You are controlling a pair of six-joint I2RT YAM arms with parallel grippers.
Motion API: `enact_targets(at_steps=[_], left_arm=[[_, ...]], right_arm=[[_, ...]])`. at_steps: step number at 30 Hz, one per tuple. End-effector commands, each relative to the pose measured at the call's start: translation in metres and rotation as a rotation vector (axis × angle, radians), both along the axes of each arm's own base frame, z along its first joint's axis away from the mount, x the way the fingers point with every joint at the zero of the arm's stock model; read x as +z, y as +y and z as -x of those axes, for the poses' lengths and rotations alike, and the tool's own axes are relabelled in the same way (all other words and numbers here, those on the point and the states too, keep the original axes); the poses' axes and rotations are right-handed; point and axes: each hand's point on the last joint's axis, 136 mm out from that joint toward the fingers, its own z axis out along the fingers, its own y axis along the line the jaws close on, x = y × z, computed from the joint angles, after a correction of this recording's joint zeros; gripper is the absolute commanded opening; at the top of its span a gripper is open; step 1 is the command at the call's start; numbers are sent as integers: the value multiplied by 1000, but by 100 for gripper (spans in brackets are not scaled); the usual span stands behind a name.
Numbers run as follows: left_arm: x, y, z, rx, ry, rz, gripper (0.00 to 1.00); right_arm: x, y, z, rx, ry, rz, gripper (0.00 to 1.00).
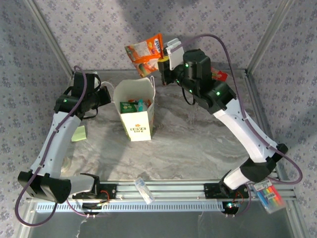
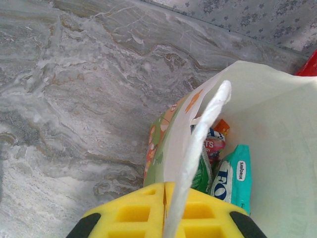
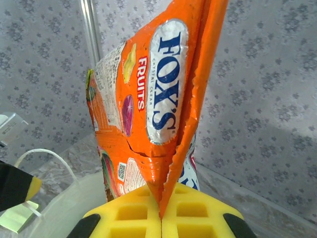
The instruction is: Place the snacks into the paper bag
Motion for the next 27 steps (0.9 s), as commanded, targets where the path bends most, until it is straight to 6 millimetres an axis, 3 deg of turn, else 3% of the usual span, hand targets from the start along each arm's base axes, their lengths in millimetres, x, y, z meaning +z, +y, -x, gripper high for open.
enact_targets(at_steps=[1, 11, 20, 27], left_arm=[[17, 3, 2, -2, -62, 5, 8], [17, 7, 4, 5, -64, 5, 8], [16, 12, 7, 17, -63, 4, 8], [19, 14, 9, 22, -70, 6, 8]], right_arm=[[30, 16, 8, 52, -87, -14, 2], [0, 62, 6, 51, -128, 216, 2], [-26, 78, -4, -26, -124, 395, 1], [-42, 73, -6, -38, -98, 462, 0]])
